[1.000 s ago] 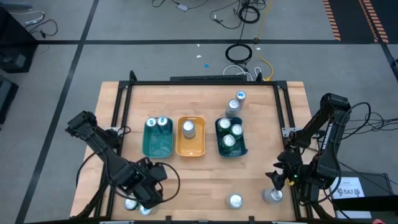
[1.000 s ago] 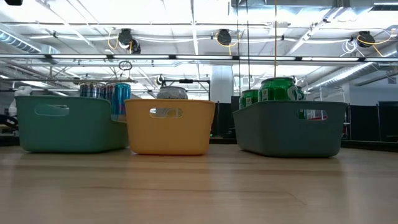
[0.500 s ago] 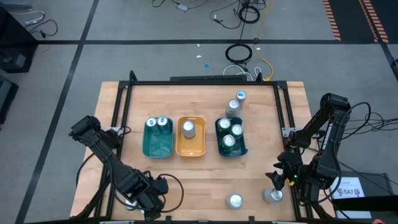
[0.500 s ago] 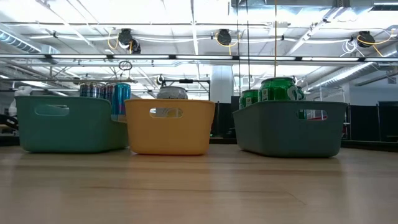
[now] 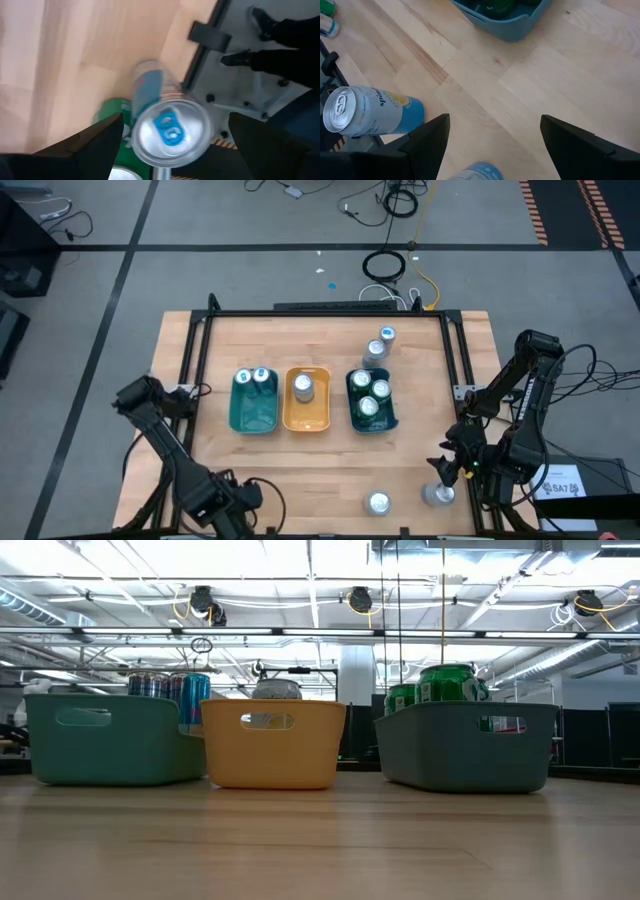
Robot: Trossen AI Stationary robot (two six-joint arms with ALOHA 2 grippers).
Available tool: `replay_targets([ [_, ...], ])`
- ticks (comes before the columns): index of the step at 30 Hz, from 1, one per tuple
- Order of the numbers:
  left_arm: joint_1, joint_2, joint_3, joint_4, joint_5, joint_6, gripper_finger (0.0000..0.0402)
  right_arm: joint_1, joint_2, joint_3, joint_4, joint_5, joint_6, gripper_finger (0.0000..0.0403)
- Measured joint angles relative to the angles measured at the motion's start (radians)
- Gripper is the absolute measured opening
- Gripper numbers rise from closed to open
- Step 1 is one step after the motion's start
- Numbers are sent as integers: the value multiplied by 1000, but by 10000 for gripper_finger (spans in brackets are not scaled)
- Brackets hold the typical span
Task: Sort soda cans
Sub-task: Put the blue soda can into the green bin
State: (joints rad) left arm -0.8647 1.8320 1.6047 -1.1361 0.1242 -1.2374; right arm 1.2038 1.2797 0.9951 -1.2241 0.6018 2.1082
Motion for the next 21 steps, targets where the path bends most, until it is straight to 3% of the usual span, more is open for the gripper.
replay_targets([
  [14, -9, 21, 0, -34, -68, 206, 369, 0, 0, 0, -12, 0, 0, 302],
  [21, -11, 40, 0, -82, -103, 207, 329, 0, 0, 0, -13, 0, 0, 302],
])
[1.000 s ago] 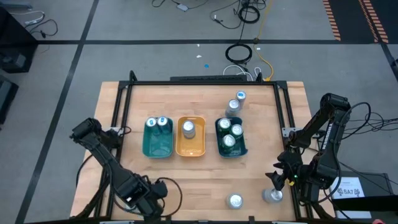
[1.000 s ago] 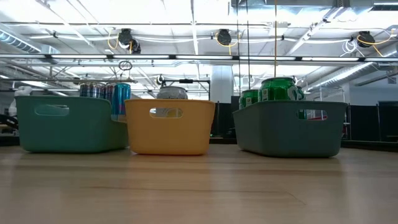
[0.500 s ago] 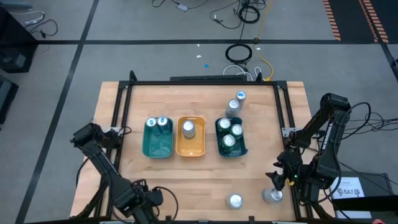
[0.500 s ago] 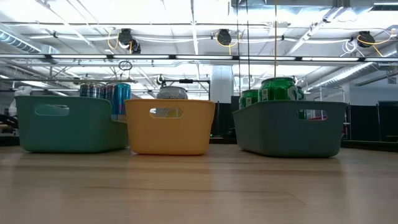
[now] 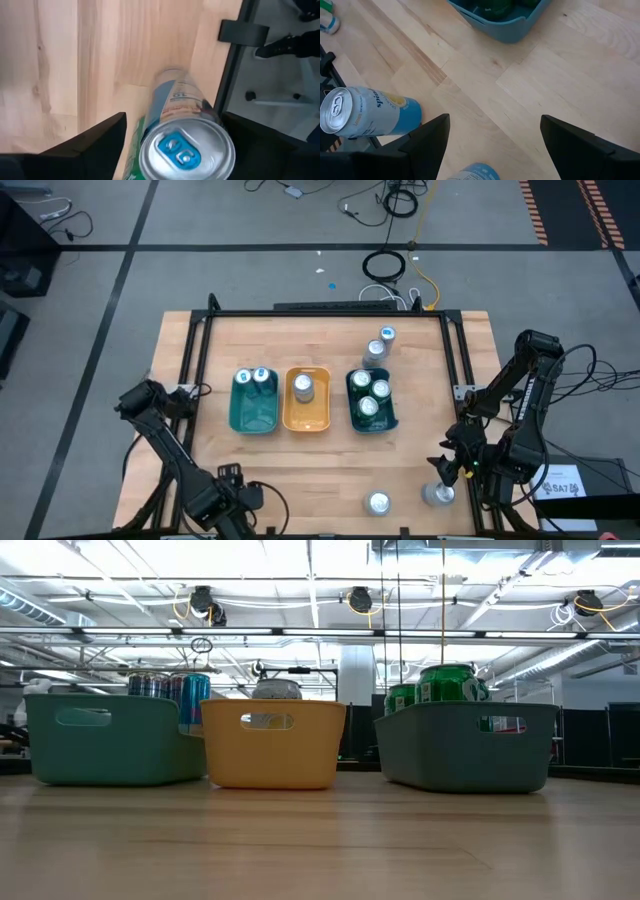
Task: Sort soda cans
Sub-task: Put the blue soda can into the green bin
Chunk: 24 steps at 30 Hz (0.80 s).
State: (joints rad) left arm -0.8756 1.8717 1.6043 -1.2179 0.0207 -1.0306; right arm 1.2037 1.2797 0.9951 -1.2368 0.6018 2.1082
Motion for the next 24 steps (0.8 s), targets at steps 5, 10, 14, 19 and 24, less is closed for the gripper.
replay_targets([
  [5, -1, 20, -1, 3, 31, 0, 297, 0, 0, 0, -4, 0, -7, 302],
  [10, -1, 22, -1, 0, 49, -1, 269, 0, 0, 0, -17, 0, -8, 302],
  [14, 2, 22, -1, -1, 52, -3, 253, 0, 0, 0, -26, 0, -8, 302],
  [19, 18, 17, -1, -6, 57, -9, 255, 0, 0, 0, -30, 0, -11, 302],
  [24, 72, -7, 36, -109, 59, -36, 256, 0, 0, 0, -30, 0, -15, 302],
])
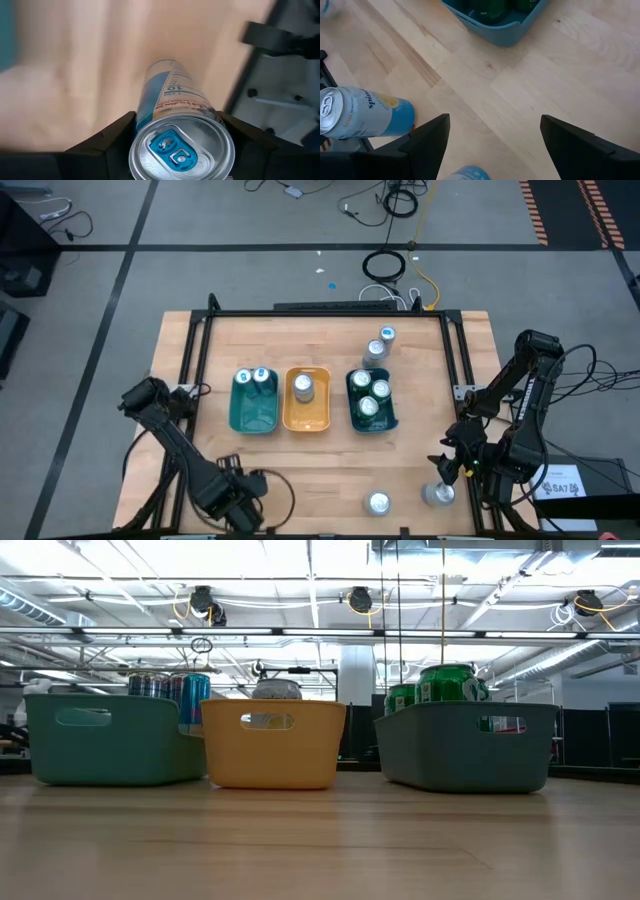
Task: Sort soda cans
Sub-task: Put the blue soda can into the green bin
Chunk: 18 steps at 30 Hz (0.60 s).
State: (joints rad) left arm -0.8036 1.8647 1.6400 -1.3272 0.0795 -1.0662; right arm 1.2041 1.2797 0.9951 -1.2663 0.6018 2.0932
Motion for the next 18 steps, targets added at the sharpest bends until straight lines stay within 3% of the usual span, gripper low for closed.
replay_targets([
  [8, 157, -2, 200, -247, -44, 10, 256, 0, 0, 0, 7, 0, -64, 302],
  [13, 258, -42, 313, -244, -117, 55, 256, 0, 0, 0, 8, 0, -65, 302],
  [18, 381, -127, 319, -247, -229, 94, 256, 0, 0, 0, 10, 0, -44, 302],
])
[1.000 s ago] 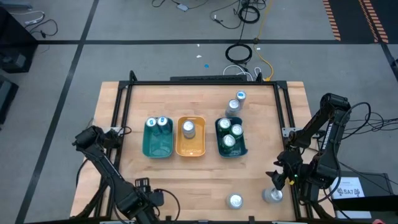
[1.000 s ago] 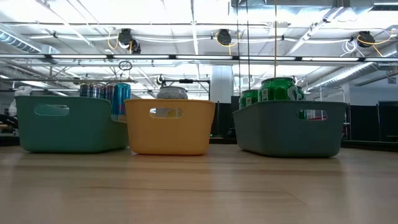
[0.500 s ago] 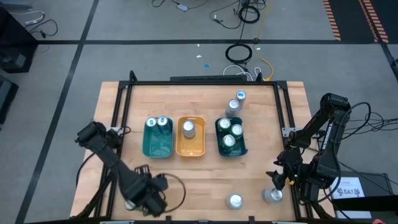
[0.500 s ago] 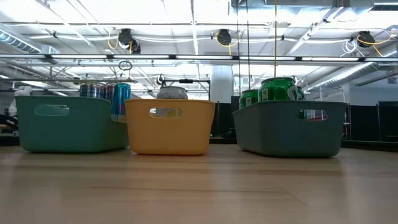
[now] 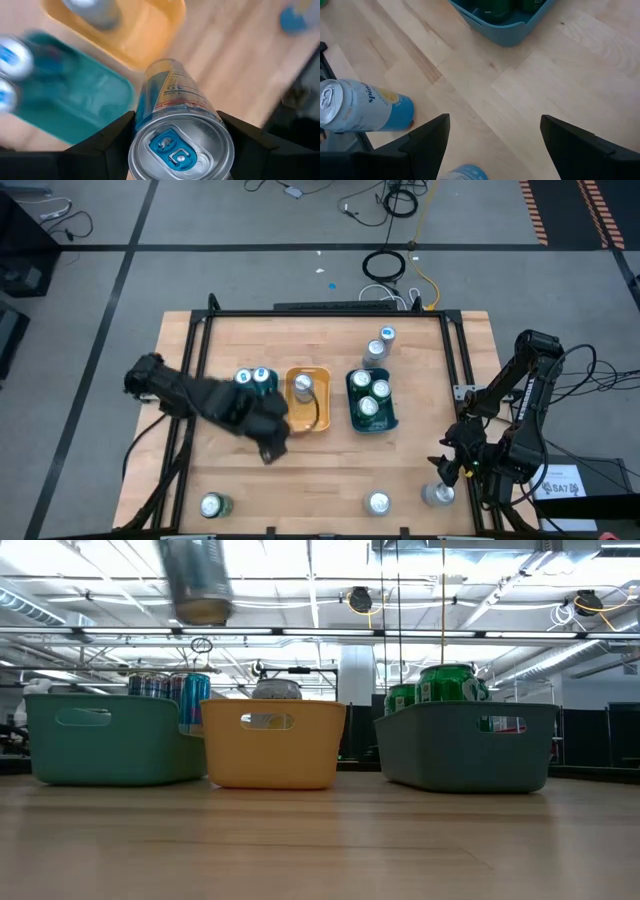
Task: Sort soda cans
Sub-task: Put the blue soda can into the green bin
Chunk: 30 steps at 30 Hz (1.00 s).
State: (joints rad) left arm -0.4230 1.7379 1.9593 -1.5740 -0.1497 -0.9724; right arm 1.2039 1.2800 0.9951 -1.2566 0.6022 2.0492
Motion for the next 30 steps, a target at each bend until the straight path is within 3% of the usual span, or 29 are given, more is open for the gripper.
replay_targets([
  [8, 141, -114, -93, 3, -45, 206, 256, 0, 0, 0, 0, 0, 83, 302],
  [14, 173, -226, -333, 16, -39, 272, 256, -1, 0, 0, -1, 0, 136, 302],
  [22, 240, -419, -709, 258, 81, 273, 256, -1, 0, 0, -1, 0, 178, 302],
  [30, 354, -443, -852, 281, 114, 300, 256, -17, 0, 0, 6, 0, 195, 302],
])
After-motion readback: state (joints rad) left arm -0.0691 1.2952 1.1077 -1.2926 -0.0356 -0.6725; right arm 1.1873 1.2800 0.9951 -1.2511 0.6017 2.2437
